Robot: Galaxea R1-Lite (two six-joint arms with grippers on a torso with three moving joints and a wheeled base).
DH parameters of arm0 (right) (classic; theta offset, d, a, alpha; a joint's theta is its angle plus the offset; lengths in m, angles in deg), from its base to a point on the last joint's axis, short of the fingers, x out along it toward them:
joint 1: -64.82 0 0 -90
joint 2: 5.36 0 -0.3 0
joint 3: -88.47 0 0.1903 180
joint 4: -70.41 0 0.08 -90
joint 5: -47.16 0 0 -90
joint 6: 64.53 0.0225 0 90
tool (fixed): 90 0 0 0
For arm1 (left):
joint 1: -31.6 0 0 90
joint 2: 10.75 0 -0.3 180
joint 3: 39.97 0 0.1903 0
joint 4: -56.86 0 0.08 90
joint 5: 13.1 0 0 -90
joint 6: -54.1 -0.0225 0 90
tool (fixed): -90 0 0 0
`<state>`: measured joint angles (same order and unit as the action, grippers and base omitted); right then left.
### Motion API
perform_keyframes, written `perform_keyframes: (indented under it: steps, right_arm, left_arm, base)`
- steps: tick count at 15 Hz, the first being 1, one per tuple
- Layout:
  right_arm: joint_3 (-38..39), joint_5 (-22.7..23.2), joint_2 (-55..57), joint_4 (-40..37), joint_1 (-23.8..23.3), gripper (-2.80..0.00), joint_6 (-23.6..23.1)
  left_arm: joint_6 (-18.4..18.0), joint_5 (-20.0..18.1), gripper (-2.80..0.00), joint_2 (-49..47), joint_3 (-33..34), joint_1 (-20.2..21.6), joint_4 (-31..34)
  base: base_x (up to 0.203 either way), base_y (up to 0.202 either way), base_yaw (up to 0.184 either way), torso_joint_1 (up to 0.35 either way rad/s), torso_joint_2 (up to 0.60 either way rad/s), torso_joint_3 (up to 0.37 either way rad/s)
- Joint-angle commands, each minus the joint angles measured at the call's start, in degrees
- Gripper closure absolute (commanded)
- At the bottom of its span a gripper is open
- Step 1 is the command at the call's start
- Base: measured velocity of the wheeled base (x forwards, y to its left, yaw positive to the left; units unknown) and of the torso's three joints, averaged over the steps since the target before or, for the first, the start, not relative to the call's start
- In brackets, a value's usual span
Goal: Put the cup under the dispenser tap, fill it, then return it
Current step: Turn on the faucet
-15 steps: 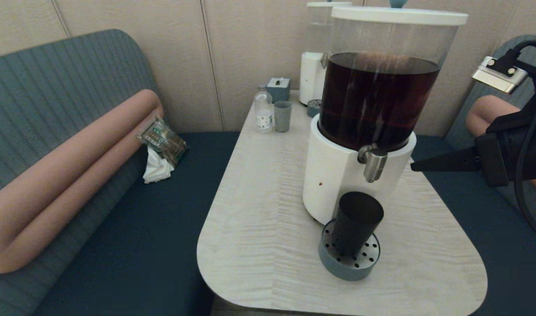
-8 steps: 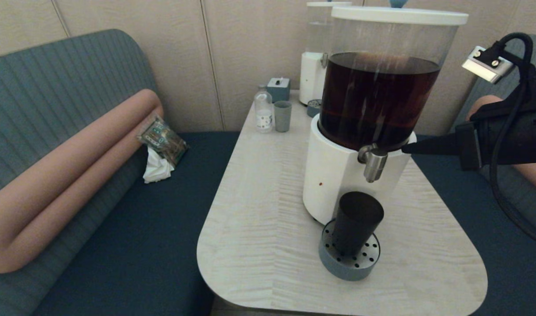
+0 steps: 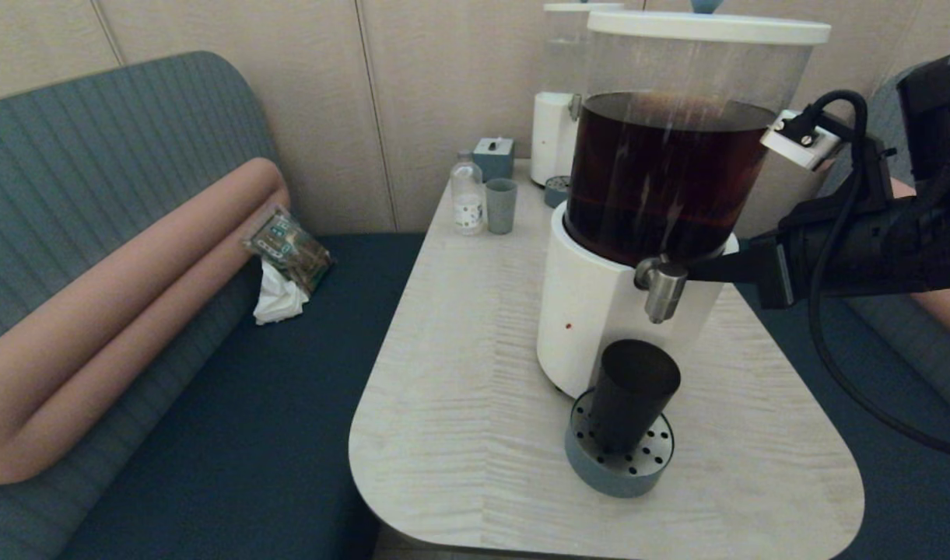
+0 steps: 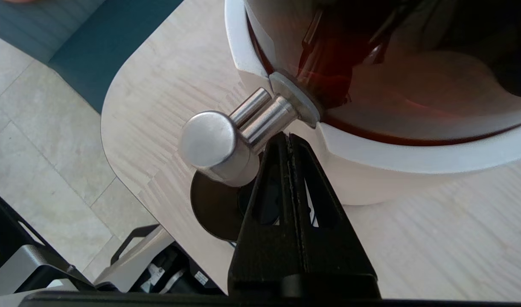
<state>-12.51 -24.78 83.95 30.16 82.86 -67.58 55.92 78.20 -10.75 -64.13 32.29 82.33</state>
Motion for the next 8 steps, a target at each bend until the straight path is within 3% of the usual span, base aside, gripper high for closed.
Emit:
perform_keyframes:
  steps: [1, 8]
  right_arm:
    - [0.0, 0.1, 1.6, 1.3, 0.3, 0.00, 0.0]
    - [-1.0, 0.1, 3.7, 3.4, 0.9, 0.00, -0.2]
  left_arm:
    - [0.0, 0.0, 0.00, -0.1, 0.0, 0.0, 0.0]
    - [0.0, 0.1, 0.00, -0.1, 0.0, 0.0, 0.0]
  base:
    - [0.000, 0.000, 0.000, 0.000, 0.00, 0.000]
    - [0.000, 0.000, 0.000, 0.000, 0.00, 0.000]
